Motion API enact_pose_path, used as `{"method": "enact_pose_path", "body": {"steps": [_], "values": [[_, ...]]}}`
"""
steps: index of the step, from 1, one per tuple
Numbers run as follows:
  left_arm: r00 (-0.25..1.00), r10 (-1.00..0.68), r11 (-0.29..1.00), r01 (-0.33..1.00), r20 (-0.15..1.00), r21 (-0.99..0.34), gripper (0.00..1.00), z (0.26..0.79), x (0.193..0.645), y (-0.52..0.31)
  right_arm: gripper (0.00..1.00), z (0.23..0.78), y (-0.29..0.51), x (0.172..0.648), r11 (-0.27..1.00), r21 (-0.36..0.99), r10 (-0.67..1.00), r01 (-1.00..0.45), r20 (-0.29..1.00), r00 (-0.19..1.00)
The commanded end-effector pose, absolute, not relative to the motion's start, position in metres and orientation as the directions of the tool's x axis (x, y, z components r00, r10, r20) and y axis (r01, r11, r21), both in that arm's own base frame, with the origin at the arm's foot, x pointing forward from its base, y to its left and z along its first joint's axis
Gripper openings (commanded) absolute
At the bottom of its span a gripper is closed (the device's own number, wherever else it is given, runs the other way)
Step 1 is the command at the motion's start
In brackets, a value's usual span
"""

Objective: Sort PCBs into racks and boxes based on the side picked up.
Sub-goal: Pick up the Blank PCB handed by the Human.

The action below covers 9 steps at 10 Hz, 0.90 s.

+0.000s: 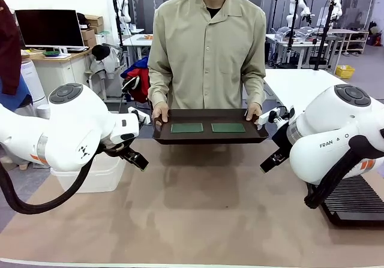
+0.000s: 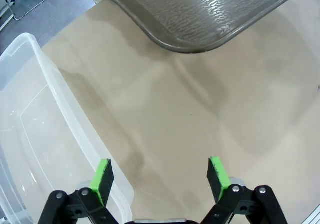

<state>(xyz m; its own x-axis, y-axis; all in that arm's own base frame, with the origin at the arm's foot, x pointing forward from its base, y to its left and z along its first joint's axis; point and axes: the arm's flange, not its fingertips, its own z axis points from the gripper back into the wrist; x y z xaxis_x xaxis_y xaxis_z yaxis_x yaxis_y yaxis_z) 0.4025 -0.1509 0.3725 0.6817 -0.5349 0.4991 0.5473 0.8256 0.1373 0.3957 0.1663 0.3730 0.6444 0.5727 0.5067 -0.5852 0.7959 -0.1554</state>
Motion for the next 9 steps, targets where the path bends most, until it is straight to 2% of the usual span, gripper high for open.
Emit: {"method": "enact_pose_path", "body": {"steps": [1,9], "values": [[0.682,-0.535,0.826,0.547,0.499,0.137,1.0,0.3725,0.4025,-0.1509,1.0,0.373,0.1662,0.3958,0.796,-0.155,0.572,-0.585,0.507,0.645],[0.682,-0.535,0.826,0.547,0.499,0.137,1.0,0.3725,0.4025,-0.1509,1.0,0.373,0.1662,0.3958,0.796,-0.155,0.572,-0.585,0.507,0.645]]}}
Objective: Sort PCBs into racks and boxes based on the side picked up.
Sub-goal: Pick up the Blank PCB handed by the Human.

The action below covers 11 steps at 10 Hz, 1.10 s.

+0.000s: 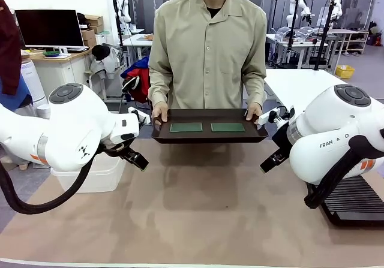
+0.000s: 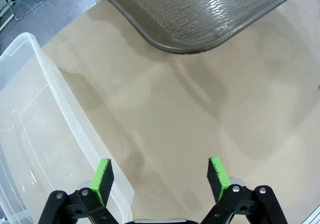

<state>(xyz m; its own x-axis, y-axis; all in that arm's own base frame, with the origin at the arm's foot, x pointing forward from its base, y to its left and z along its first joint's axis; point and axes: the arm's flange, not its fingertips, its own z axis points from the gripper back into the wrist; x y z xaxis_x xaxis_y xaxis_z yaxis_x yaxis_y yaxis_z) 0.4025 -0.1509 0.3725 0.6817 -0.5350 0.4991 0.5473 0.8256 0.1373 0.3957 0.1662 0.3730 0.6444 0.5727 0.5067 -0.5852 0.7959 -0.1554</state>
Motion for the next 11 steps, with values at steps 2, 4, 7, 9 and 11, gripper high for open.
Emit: {"method": "enact_pose_path", "body": {"steps": [2,4,7,9,11], "values": [[0.682,-0.535,0.826,0.547,0.499,0.137,1.0,0.373,0.402,-0.151,1.0,0.373,0.166,0.396,0.796,-0.155,0.573,-0.585,0.507,0.644],[0.67,-0.586,0.775,0.628,0.456,0.074,1.0,0.381,0.392,-0.149,1.0,0.388,0.169,0.378,0.757,-0.027,0.581,-0.652,0.485,0.654],[0.59,-0.658,0.679,0.734,0.468,0.03,1.0,0.411,0.388,-0.144,1.0,0.424,0.169,0.381,0.69,0.108,0.587,-0.715,0.494,0.641],[0.516,-0.712,0.595,0.803,0.476,0.019,1.0,0.436,0.376,-0.146,1.0,0.453,0.162,0.382,0.659,0.195,0.579,-0.726,0.485,0.656],[0.417,-0.754,0.503,0.863,0.508,0.037,1.0,0.464,0.374,-0.139,1.0,0.477,0.153,0.39,0.619,0.197,0.6,-0.76,0.505,0.62]]}}
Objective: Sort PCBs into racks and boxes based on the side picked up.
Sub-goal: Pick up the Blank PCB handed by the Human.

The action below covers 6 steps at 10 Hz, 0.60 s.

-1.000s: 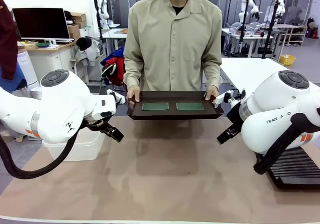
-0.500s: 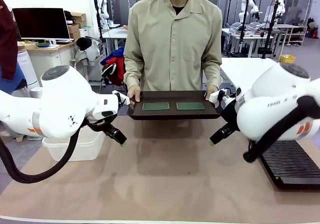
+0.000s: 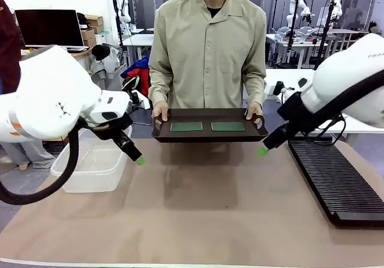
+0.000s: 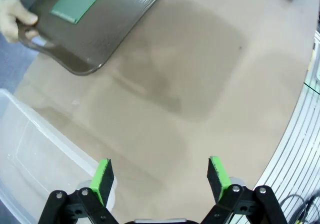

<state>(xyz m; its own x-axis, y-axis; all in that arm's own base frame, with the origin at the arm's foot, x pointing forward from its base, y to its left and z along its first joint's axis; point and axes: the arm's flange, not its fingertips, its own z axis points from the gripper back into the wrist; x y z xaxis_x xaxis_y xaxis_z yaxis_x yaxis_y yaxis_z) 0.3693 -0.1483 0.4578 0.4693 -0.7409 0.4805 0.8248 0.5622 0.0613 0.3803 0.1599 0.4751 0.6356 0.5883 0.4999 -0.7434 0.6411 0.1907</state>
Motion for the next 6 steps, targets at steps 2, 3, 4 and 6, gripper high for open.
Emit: {"method": "enact_pose_path", "body": {"steps": [2,3,4,6], "values": [[0.395,-0.743,0.49,0.871,0.54,0.038,1.0,0.477,0.368,-0.136,1.0,0.504,0.136,0.389,0.6,0.161,0.613,-0.784,0.536,0.58],[0.38,-0.747,0.481,0.875,0.545,0.049,1.0,0.48,0.369,-0.134,1.0,0.51,0.13,0.391,0.607,0.135,0.602,-0.783,0.566,0.564],[0.384,-0.737,0.489,0.871,0.556,0.048,1.0,0.478,0.371,-0.132,1.0,0.505,0.132,0.392,0.644,0.081,0.573,-0.761,0.608,0.55],[0.398,-0.753,0.507,0.858,0.524,0.077,1.0,0.486,0.366,-0.138,1.0,0.509,0.135,0.392,0.622,0.146,0.603,-0.769,0.537,0.59]]}}
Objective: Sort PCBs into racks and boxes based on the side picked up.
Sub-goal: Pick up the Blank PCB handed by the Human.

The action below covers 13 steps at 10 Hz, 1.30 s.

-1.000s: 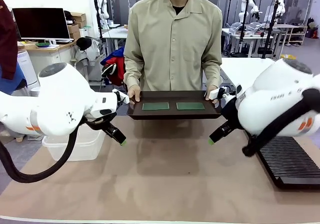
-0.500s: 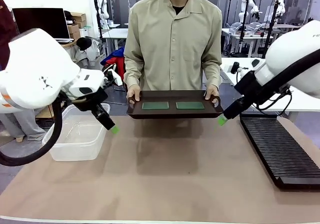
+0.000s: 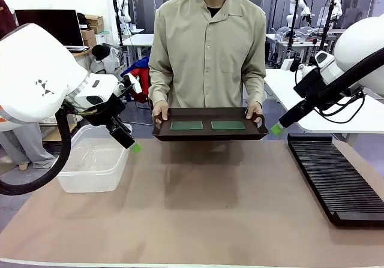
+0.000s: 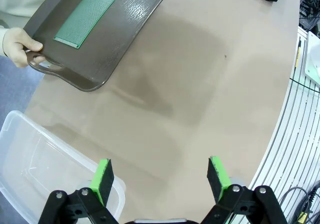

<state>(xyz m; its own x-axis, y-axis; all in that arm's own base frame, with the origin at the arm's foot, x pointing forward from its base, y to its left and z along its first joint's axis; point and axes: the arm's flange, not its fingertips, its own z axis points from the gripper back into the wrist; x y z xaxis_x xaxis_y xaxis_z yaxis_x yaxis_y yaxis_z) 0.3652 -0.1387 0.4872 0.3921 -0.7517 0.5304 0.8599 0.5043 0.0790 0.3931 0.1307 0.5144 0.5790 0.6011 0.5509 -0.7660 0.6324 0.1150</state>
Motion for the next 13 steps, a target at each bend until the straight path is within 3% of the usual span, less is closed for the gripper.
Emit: {"method": "enact_pose_path", "body": {"steps": [1,2,4,6,9,13], "values": [[0.398,-0.753,0.507,0.858,0.524,0.077,1.0,0.486,0.366,-0.138,1.0,0.509,0.135,0.392,0.622,0.146,0.603,-0.769,0.537,0.59],[0.392,-0.752,0.504,0.86,0.53,0.079,1.0,0.487,0.365,-0.139,1.0,0.514,0.131,0.393,0.632,0.115,0.601,-0.766,0.551,0.579],[0.382,-0.677,0.449,0.892,0.629,-0.058,1.0,0.5,0.372,-0.125,1.0,0.531,0.117,0.41,0.505,0.132,0.627,-0.853,0.623,0.468],[0.358,-0.622,0.4,0.91,0.697,-0.109,1.0,0.518,0.376,-0.117,1.0,0.553,0.105,0.426,0.5,0.125,0.62,-0.857,0.639,0.455],[0.305,-0.6,0.416,0.909,0.74,-0.038,1.0,0.546,0.376,-0.109,1.0,0.583,0.097,0.429,0.493,0.107,0.61,-0.863,0.666,0.43],[0.309,-0.625,0.491,0.87,0.717,0.053,1.0,0.562,0.376,-0.113,1.0,0.603,0.088,0.434,0.557,0.03,0.574,-0.83,0.708,0.411]]}}
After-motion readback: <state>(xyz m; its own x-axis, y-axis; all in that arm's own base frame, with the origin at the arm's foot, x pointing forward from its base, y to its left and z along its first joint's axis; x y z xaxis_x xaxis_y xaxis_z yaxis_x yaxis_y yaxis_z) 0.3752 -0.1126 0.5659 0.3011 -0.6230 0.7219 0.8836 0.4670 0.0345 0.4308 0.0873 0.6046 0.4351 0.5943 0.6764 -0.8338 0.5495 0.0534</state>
